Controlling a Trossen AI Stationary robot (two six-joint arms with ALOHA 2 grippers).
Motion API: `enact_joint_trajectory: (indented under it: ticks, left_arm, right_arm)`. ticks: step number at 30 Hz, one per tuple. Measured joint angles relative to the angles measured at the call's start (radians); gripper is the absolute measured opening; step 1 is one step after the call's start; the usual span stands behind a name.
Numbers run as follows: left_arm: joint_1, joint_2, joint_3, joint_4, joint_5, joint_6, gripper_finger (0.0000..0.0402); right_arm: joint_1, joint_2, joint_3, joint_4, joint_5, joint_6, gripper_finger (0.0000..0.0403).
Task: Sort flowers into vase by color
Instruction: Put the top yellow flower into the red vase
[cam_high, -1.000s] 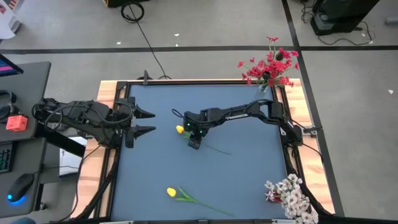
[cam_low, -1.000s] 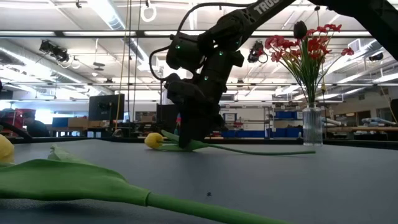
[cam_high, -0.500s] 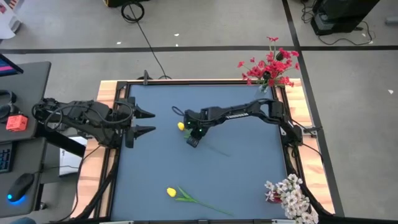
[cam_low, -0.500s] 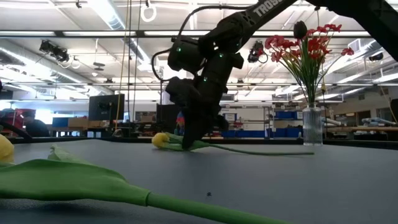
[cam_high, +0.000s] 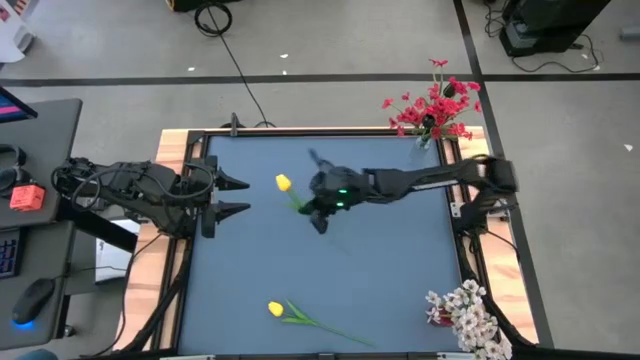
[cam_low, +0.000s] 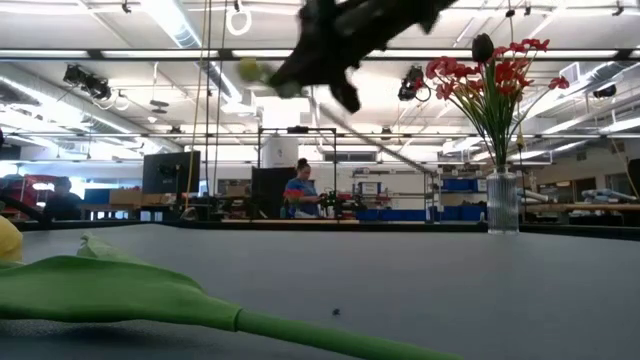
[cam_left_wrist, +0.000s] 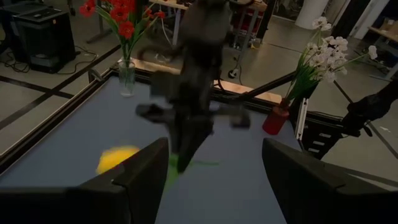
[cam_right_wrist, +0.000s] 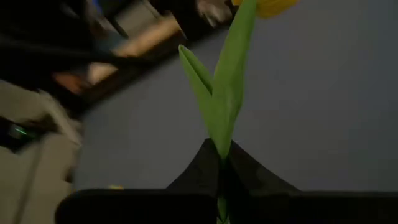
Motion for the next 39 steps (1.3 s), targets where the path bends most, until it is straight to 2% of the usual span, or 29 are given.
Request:
enact_joint_trajectory:
  ticks: [7,14,21,33,39]
  left_arm:
    - [0.000,0.000,0.000,0.000,0.000,0.000,0.0266]
    - [0.000,0.000,0.000,0.000,0.000,0.000,0.0266]
    - [0.000,0.000,0.000,0.000,0.000,0.000,0.0266]
    - [0.000,0.000,0.000,0.000,0.000,0.000,0.0266]
    - [0.000,0.000,0.000,0.001,0.000,0.000,0.0266]
  right_arm:
    - [0.067,-0.271,-0.357,0.427,-0.008,0.109,0.0012]
    - [0.137,-0.457,-0.504,0.596,-0.116,0.109,0.0012]
    - [0.267,-0.619,-0.574,0.600,-0.157,0.089,0.0012]
    - [0.483,-1.001,-0.846,0.591,-0.204,0.108,0.0012]
    - [0.559,-1.094,-0.916,0.591,-0.261,0.114,0.0012]
